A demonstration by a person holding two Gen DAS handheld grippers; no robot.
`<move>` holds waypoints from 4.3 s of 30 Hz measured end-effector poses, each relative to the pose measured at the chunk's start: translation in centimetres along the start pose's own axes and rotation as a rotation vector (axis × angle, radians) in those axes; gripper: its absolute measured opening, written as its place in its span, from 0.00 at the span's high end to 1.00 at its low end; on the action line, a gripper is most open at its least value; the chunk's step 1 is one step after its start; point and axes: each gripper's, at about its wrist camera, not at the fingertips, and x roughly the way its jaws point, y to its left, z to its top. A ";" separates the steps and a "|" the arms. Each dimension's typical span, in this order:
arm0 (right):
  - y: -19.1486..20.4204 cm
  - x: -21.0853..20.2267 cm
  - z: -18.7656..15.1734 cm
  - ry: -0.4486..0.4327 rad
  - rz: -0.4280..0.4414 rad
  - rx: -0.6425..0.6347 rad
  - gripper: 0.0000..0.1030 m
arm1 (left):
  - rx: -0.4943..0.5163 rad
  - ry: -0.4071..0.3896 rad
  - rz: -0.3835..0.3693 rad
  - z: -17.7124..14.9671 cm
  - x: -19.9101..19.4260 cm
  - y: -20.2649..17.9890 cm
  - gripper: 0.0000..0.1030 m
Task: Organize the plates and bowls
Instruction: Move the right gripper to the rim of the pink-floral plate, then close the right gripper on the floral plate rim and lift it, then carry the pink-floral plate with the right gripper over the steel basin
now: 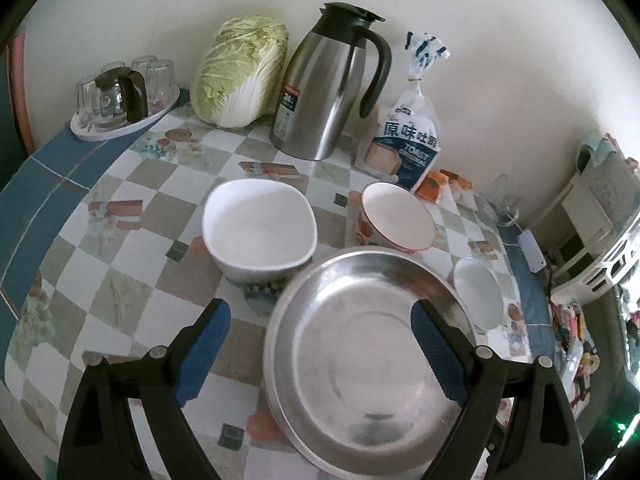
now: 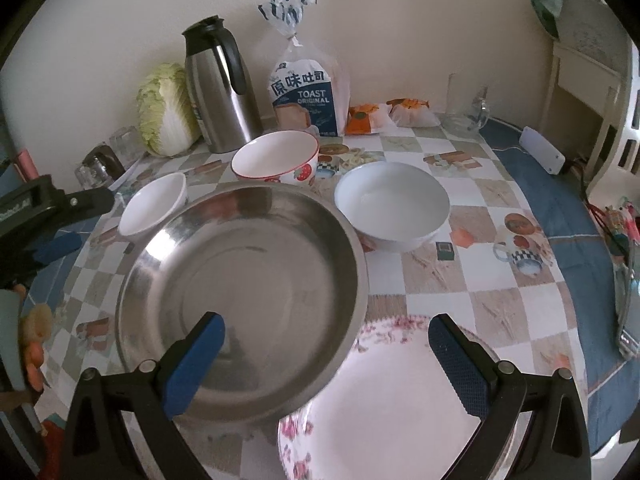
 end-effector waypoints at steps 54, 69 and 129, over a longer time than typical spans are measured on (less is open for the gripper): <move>-13.3 -1.8 -5.0 0.160 -0.043 0.362 0.20 | 0.290 0.301 0.012 -14.1 0.7 -12.7 0.14; -15.6 0.7 -6.8 0.270 0.018 0.495 0.50 | 0.171 0.431 0.005 -15.5 4.0 -11.5 0.36; -21.9 2.1 -8.9 0.237 0.168 0.671 0.86 | 0.113 0.422 -0.054 -15.8 9.2 -14.9 0.78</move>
